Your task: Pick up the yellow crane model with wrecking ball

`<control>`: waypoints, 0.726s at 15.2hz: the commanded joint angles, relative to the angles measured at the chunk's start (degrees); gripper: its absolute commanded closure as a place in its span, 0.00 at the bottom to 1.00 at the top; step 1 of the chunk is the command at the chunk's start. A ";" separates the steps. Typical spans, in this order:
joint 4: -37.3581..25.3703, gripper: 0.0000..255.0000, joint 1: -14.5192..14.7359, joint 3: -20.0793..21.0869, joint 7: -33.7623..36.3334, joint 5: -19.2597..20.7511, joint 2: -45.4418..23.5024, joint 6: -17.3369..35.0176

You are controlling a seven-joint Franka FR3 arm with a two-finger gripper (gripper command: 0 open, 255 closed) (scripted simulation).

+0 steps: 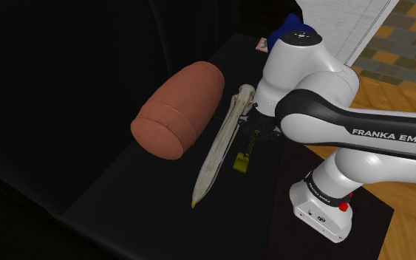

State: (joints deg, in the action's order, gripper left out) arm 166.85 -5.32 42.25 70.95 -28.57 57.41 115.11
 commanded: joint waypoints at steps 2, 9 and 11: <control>0.01 1.00 0.00 0.01 0.01 -0.02 -0.01 0.00; -2.63 1.00 -0.57 -2.70 -0.39 2.31 2.06 -4.56; -3.79 1.00 -0.84 -3.69 -0.52 3.18 2.67 -6.27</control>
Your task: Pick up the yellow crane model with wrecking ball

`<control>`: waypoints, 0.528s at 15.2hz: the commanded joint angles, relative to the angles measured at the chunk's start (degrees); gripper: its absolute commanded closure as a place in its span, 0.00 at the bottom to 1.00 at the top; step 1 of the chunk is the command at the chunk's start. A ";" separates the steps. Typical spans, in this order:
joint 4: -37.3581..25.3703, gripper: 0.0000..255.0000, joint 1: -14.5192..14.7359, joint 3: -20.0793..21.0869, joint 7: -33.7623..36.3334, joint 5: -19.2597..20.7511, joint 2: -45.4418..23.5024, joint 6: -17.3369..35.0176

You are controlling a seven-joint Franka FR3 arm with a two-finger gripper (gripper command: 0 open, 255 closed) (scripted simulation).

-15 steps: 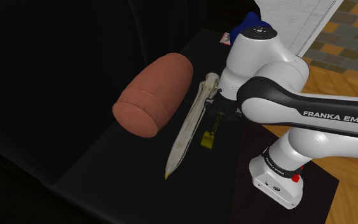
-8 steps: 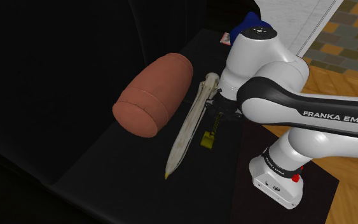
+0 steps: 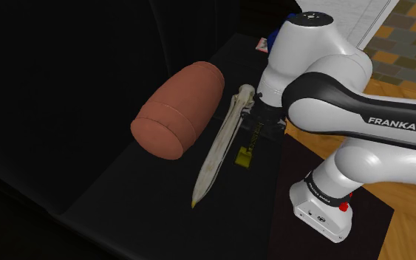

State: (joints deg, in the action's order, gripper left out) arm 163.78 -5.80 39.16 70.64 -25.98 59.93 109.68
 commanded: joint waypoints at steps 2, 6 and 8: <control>-1.94 1.00 -0.64 -1.54 -0.34 1.44 0.64 -2.49; -4.48 1.00 -1.26 -3.31 -0.59 3.04 1.34 -5.64; -5.82 1.00 -1.57 -4.14 -0.71 3.80 1.55 -7.14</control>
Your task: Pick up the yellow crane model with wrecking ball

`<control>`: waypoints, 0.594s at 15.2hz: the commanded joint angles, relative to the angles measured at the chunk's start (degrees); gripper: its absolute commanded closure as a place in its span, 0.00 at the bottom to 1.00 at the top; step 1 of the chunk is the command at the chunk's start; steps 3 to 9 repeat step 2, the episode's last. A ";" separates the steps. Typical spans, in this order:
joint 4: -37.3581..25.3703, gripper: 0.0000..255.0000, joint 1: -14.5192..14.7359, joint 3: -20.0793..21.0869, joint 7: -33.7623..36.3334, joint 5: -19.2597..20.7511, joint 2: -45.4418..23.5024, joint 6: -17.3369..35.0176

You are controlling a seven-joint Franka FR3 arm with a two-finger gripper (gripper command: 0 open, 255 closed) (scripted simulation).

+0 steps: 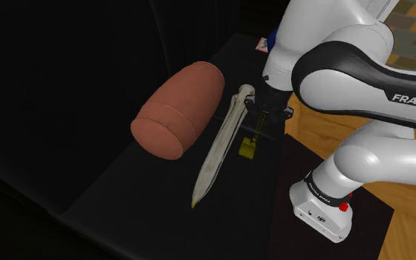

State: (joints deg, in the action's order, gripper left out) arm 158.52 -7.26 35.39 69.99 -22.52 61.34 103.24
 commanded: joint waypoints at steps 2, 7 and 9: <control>-0.65 1.00 -0.14 -0.45 -0.06 0.40 0.16 -0.81; -0.65 1.00 -0.14 -0.45 -0.06 0.40 0.16 -0.81; -0.65 1.00 -0.14 -0.45 -0.06 0.40 0.16 -0.81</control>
